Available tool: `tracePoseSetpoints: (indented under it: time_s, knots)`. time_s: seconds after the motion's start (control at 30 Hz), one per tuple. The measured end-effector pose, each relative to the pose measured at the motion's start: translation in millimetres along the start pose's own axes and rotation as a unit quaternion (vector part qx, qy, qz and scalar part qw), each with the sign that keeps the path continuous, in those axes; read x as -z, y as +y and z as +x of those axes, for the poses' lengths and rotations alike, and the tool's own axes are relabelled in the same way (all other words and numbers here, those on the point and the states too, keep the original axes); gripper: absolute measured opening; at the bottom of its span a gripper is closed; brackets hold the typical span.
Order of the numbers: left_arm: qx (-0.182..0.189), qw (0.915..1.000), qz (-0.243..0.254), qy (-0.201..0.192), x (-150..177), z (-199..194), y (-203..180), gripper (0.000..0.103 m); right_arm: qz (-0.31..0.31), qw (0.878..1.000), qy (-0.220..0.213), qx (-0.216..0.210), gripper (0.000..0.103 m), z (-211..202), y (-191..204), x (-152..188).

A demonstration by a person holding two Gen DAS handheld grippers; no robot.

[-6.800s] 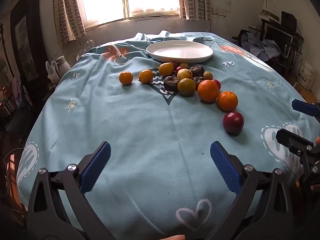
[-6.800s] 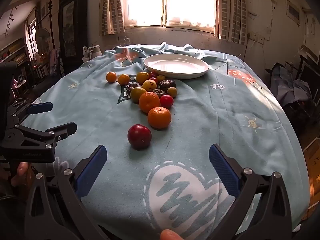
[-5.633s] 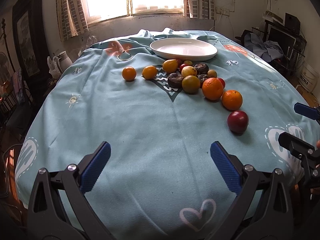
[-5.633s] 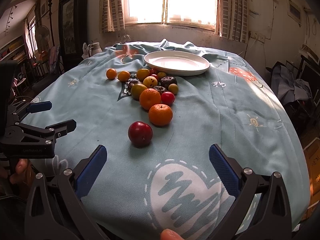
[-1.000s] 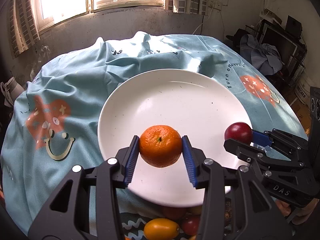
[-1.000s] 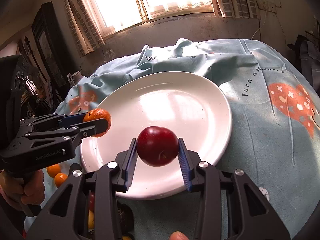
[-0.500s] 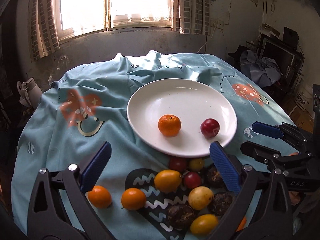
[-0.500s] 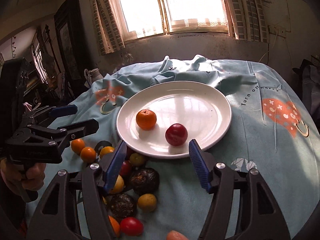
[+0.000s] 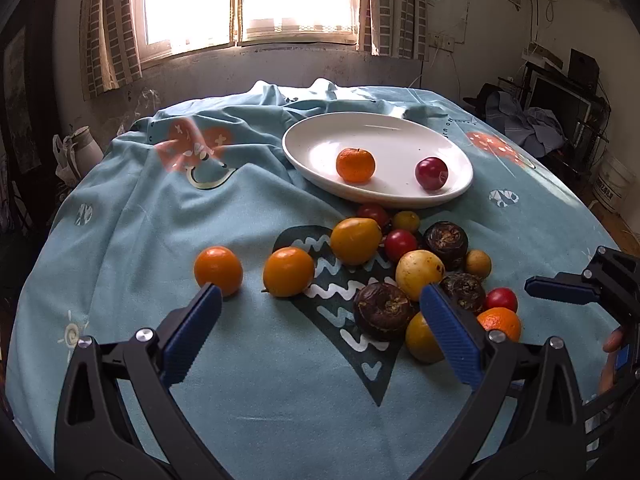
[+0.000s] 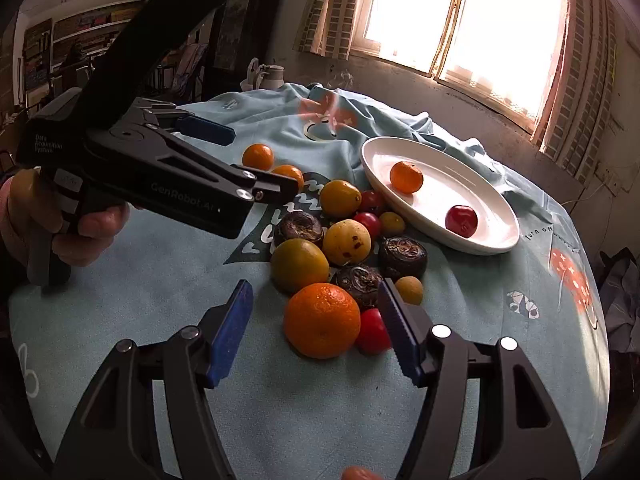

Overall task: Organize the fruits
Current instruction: 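Grasp a large orange with the right gripper while the left grasps another orange, then place the orange on the plate with the right gripper while the left places a yellow fruit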

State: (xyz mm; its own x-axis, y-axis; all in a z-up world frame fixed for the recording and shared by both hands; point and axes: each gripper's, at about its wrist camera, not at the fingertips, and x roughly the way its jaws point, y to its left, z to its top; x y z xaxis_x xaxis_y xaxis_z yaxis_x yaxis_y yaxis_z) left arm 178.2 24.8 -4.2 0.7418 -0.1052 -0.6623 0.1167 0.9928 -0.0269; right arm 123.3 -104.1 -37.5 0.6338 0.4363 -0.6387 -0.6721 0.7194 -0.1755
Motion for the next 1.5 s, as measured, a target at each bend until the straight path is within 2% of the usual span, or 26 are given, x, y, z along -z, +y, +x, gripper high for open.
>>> tracePoseSetpoints:
  time_s: [0.2, 0.3, 0.43, 0.67, 0.8, 0.9, 0.97, 1.0, 1.07, 1.1, 1.17, 1.2, 1.23, 1.3, 1.5]
  knots:
    - [-0.004, 0.9995, -0.032, -0.003, 0.6, -0.9, 12.0, 0.101, 0.029, 0.999, 0.019, -0.021, 0.06, 8.4, -10.3, 2.8]
    - [-0.004, 0.9994, -0.034, -0.002, 1.2, -1.2, 13.4, 0.101, 0.043, 0.998, 0.031, -0.041, 0.054, 13.2, -14.3, 4.5]
    - [-0.004, 0.9994, -0.034, -0.004, 1.2, -2.4, 12.7, 0.101, 0.049, 0.996, 0.047, -0.049, 0.054, 19.5, -15.2, 5.7]
    - [-0.014, 0.9992, -0.038, -0.009, 0.8, -3.9, 14.0, 0.101, 0.04, 0.997, 0.059, -0.035, 0.054, 23.7, -12.1, 7.9]
    - [-0.018, 0.9992, -0.034, -0.005, 1.0, -1.1, 13.1, 0.101, 0.029, 0.998, 0.061, -0.016, 0.047, 25.1, -9.7, 8.3]
    - [-0.014, 0.9996, -0.026, -0.005, 1.7, -2.0, 10.7, 0.101, 0.062, 0.996, 0.055, -0.042, 0.044, 21.6, -21.0, 9.1]
    - [0.017, 0.9997, -0.013, -0.007, 2.3, -5.1, 6.4, 0.1, 0.118, 0.989, 0.039, -0.076, 0.044, 14.9, -39.0, 8.9]
    - [0.044, 0.999, 0.001, -0.004, 2.9, -6.5, 1.2, 0.098, 0.146, 0.985, 0.028, -0.091, 0.044, 10.7, -49.2, 8.9]
    - [0.088, 0.9952, 0.042, 0.004, 6.9, -8.8, -16.3, 0.08, 0.195, 0.975, 0.01, -0.109, 0.045, 3.4, -67.7, 10.7]
    - [0.101, 0.9924, 0.069, 0.007, 10.0, -8.9, -27.3, 0.074, 0.211, 0.971, 0.004, -0.112, 0.045, 0.1, -74.1, 11.6]
    - [0.109, 0.9865, 0.121, 0.015, 18.1, -7.0, -47.8, 0.051, 0.235, 0.966, -0.003, -0.111, 0.044, -4.4, -83.3, 13.8]
    - [0.111, 0.9837, 0.14, 0.022, 22.6, -5.0, -56.2, 0.047, 0.243, 0.964, -0.004, -0.109, 0.044, -5.5, -86.2, 14.5]
    - [0.111, 0.9814, 0.154, 0.027, 26.1, -2.7, -62.3, 0.044, 0.251, 0.962, -0.005, -0.109, 0.044, -6.6, -88.4, 15.4]
    - [0.107, 0.9796, 0.167, 0.035, 29.8, 1.6, -68.6, 0.043, 0.256, 0.961, -0.005, -0.106, 0.044, -7.8, -89.7, 15.2]
    - [0.102, 0.9804, 0.16, 0.052, 28.6, 13.2, -65.7, 0.043, 0.25, 0.962, -0.009, -0.11, 0.044, -11.4, -87.0, 14.0]
